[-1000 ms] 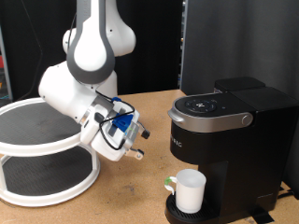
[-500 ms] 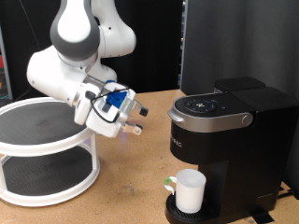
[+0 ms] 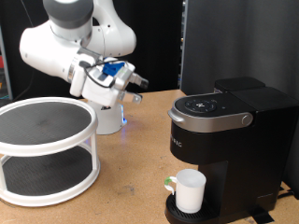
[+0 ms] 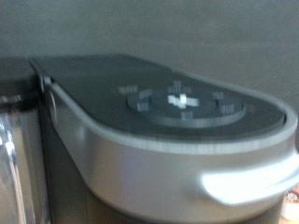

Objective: Make a cup of coffee with the keurig machine

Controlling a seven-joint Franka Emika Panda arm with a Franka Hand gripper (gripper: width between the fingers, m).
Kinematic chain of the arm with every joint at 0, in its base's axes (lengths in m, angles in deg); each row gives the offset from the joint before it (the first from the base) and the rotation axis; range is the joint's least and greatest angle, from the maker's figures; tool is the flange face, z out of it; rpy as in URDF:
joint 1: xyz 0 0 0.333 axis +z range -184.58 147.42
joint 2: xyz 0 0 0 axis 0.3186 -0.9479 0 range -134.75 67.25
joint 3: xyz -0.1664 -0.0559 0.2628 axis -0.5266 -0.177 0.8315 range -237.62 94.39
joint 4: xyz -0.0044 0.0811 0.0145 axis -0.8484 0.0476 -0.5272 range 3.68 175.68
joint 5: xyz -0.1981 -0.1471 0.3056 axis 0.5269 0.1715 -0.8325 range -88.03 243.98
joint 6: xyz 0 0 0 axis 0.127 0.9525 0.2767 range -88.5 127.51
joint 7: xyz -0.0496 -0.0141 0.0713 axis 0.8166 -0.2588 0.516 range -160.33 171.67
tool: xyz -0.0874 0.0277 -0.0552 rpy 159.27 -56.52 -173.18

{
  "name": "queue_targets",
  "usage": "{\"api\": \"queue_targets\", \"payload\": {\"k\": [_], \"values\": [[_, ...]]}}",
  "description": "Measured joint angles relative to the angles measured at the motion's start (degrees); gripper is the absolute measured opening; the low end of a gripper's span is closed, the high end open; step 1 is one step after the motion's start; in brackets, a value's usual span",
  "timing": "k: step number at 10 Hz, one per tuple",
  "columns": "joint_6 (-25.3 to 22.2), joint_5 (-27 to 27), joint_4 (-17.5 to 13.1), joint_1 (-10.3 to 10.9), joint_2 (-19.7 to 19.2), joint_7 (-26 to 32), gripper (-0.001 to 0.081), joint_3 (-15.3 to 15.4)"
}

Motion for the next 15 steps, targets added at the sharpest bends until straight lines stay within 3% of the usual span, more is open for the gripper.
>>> {"api": "queue_targets", "payload": {"k": [6, 7, 8, 12, 15], "values": [[-4.44, 7.02, -0.88, -4.36, 10.56, -10.64, 0.0806, -0.85], [-4.44, 7.18, -0.83, -4.35, 10.38, -10.41, 0.0806, -0.78], [-4.45, 12.32, -1.08, -4.31, 10.25, -9.02, 0.0806, -0.22], [0.77, 30.58, -2.51, -3.77, 10.04, -5.58, 0.0806, 8.14], [0.77, 30.95, -3.9, -3.01, 8.32, -6.58, 0.0806, 9.41]]}}
